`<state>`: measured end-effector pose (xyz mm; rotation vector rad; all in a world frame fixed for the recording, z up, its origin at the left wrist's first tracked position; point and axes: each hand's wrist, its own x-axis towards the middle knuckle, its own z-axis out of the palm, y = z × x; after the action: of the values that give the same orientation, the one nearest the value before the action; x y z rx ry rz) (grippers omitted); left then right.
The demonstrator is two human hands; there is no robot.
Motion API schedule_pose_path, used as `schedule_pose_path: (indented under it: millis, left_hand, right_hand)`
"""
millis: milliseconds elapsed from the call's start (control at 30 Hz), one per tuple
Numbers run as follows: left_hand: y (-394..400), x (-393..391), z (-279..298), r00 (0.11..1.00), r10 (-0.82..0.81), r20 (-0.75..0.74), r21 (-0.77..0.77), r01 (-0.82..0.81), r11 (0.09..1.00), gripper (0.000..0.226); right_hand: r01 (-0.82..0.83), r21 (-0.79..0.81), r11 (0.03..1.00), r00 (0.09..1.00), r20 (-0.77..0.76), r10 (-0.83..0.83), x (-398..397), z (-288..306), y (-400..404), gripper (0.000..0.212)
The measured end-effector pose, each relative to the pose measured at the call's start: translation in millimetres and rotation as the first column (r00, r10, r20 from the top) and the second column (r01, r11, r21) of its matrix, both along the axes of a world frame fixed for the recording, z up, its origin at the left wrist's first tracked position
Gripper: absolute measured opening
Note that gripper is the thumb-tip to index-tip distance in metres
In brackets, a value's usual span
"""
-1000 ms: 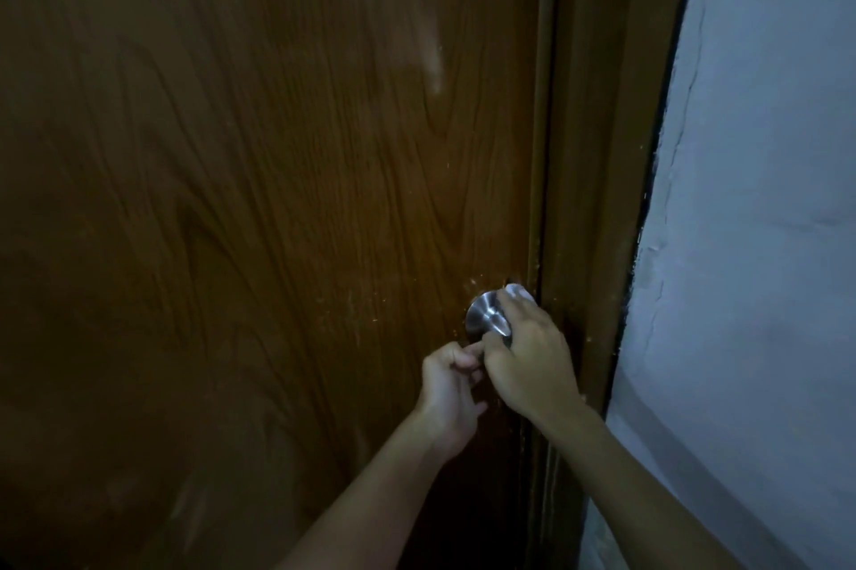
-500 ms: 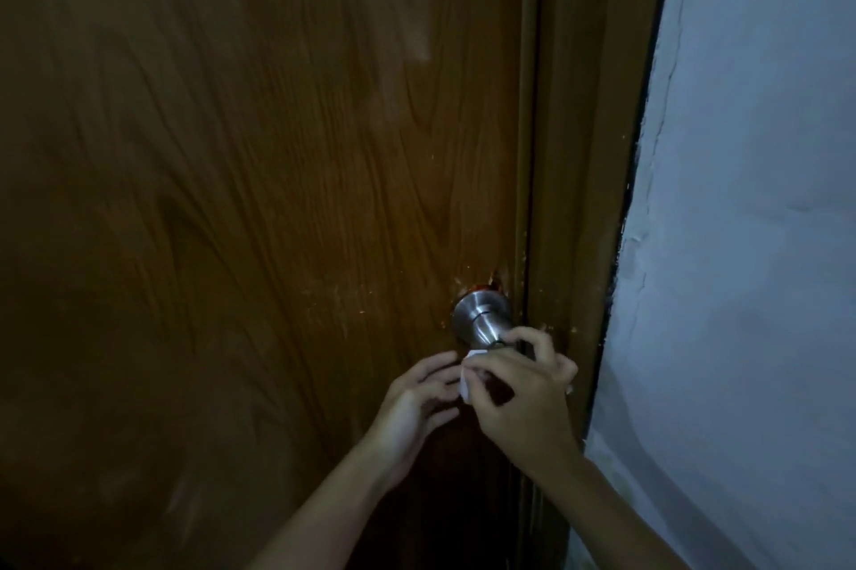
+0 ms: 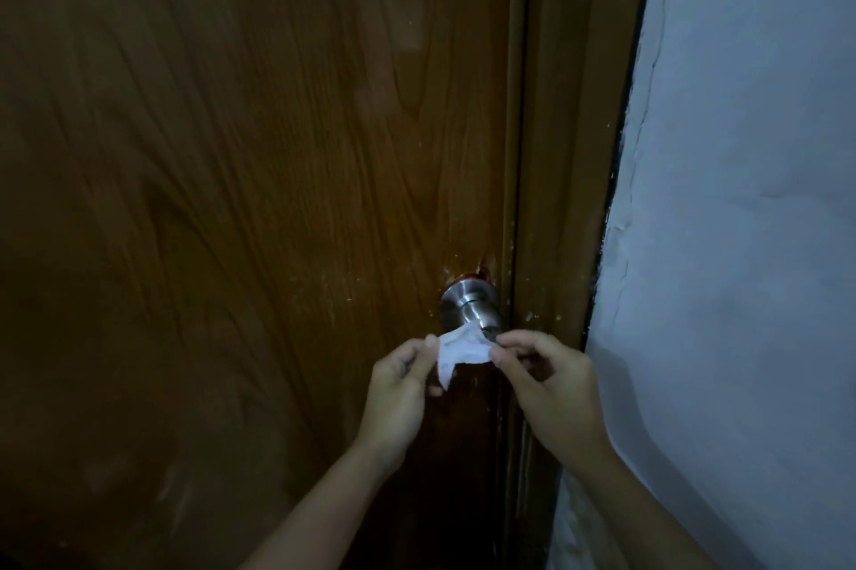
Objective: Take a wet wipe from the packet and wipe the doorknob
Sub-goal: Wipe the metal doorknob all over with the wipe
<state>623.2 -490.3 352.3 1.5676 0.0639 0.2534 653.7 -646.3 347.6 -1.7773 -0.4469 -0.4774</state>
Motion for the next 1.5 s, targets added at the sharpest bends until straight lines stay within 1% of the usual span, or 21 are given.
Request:
schedule_pose_path:
  millis: [133, 267, 333, 367, 400, 433, 467, 567, 667, 733, 800, 900, 967, 1000, 1067, 1133, 1200, 1300, 1367, 1400, 1500]
  left_hand:
    - [-9.8, 5.2, 5.0, 0.995, 0.087, -0.039, -0.041, -0.089, 0.995, 0.04]
    - [-13.5, 7.7, 11.4, 0.992, 0.106, -0.07, -0.192, -0.117, 0.974, 0.036]
    - [-10.2, 8.8, 13.2, 0.994, 0.084, -0.076, -0.287, -0.102, 0.952, 0.03]
    - [-8.1, 9.2, 15.2, 0.996, 0.052, -0.075, -0.343, -0.074, 0.936, 0.033]
    - [-5.3, 9.8, 15.8, 0.997, 0.006, -0.073, -0.396, -0.034, 0.918, 0.043]
    - [-2.0, 10.1, 16.4, 0.996, -0.063, -0.066, -0.434, 0.028, 0.9, 0.052]
    - [0.7, 9.5, 18.9, 0.987, -0.147, -0.058, -0.455, 0.105, 0.884, 0.054]
    - [2.9, 7.7, 21.7, 0.918, -0.389, -0.077, -0.486, 0.306, 0.819, 0.041]
    - [6.9, 8.8, 16.9, 0.868, -0.485, -0.109, -0.47, 0.385, 0.794, 0.034]
    - [11.4, 7.3, 16.2, 0.847, -0.516, -0.128, -0.423, 0.424, 0.8, 0.041]
    - [15.5, 6.0, 14.5, 0.848, -0.508, -0.153, -0.413, 0.412, 0.812, 0.049]
    - [18.0, 5.8, 11.7, 0.841, -0.529, -0.113, -0.501, 0.411, 0.761, 0.061]
    - [18.0, 6.5, 11.7, 0.848, -0.527, -0.046, -0.558, 0.416, 0.718, 0.06]
    - [17.9, 7.4, 13.0, 0.86, -0.509, -0.029, -0.57, 0.404, 0.715, 0.057]
    - [18.3, 12.4, 16.0, 0.9, -0.434, -0.032, -0.55, 0.347, 0.76, 0.054]
    - [19.1, 19.0, 21.0, 0.949, -0.311, -0.055, -0.519, 0.239, 0.821, 0.054]
    - [17.8, 26.0, 27.8, 0.982, -0.165, -0.097, -0.471, 0.1, 0.876, 0.04]
    - [8.7, 34.5, 33.4, 0.977, 0.08, -0.198, -0.317, -0.141, 0.938, 0.021]
    - [2.4, 38.7, 30.6, 0.952, 0.229, -0.203, -0.189, -0.267, 0.945, 0.022]
    - [-0.3, 39.7, 28.7, 0.945, 0.27, -0.183, -0.133, -0.296, 0.946, 0.024]
    - [-6.2, 40.6, 23.9, 0.943, 0.311, -0.113, -0.007, -0.314, 0.949, 0.028]
  right_hand:
    - [-0.036, -0.001, 0.999, 0.999, -0.029, 0.036, -1.5, 6.0, 1.4, 0.007]
    - [-0.065, 0.032, 0.997, 0.996, -0.066, 0.067, -0.9, 7.9, 2.1, 0.009]
    - [-0.09, 0.112, 0.99, 0.988, -0.117, 0.103, 0.0, 10.3, 1.7, 0.01]
    - [-0.111, 0.162, 0.981, 0.98, -0.147, 0.136, 0.5, 12.5, 1.5, 0.01]
    - [-0.135, 0.2, 0.971, 0.972, -0.164, 0.169, 1.2, 14.8, 1.2, 0.01]
    - [-0.156, 0.218, 0.964, 0.965, -0.173, 0.195, 2.3, 17.3, 0.7, 0.01]
    - [-0.18, 0.226, 0.957, 0.958, -0.181, 0.222, 3.7, 20.1, 0.2, 0.009]
    - [-0.323, 0.32, 0.891, 0.883, -0.236, 0.405, 6.6, 29.7, -2.0, 0.011]
    - [-0.466, 0.391, 0.794, 0.761, -0.28, 0.585, 7.8, 40.1, -3.3, 0.019]
    - [-0.466, 0.386, 0.797, 0.755, -0.297, 0.585, 8.3, 42.3, -2.7, 0.023]
    - [-0.4, 0.355, 0.845, 0.806, -0.302, 0.509, 10.7, 39.3, -3.2, 0.026]
    - [-0.386, 0.273, 0.881, 0.839, -0.293, 0.459, 10.2, 36.9, -4.7, 0.025]
    - [-0.385, 0.209, 0.899, 0.856, -0.283, 0.432, 9.2, 38.7, -5.8, 0.026]
    - [-0.369, 0.177, 0.912, 0.875, -0.266, 0.405, 10.1, 40.4, -5.8, 0.028]
    - [-0.278, 0.062, 0.959, 0.941, -0.181, 0.284, 14.3, 43.0, -5.5, 0.032]
    - [-0.105, -0.101, 0.989, 0.994, -0.05, 0.1, 20.6, 44.7, -3.2, 0.031]
    - [0.037, -0.209, 0.977, 0.998, 0.059, -0.026, 27.7, 45.2, 1.8, 0.024]
    - [0.069, -0.383, 0.921, 0.996, 0.082, -0.041, 33.5, 41.5, 11.2, 0.022]
    - [0.112, -0.535, 0.837, 0.993, 0.089, -0.076, 38.4, 26.8, 17.1, 0.031]
    - [0.122, -0.569, 0.813, 0.993, 0.063, -0.104, 40.5, 18.3, 18.2, 0.037]
    - [0.145, -0.521, 0.841, 0.982, -0.027, -0.187, 38.3, -0.3, 19.4, 0.045]
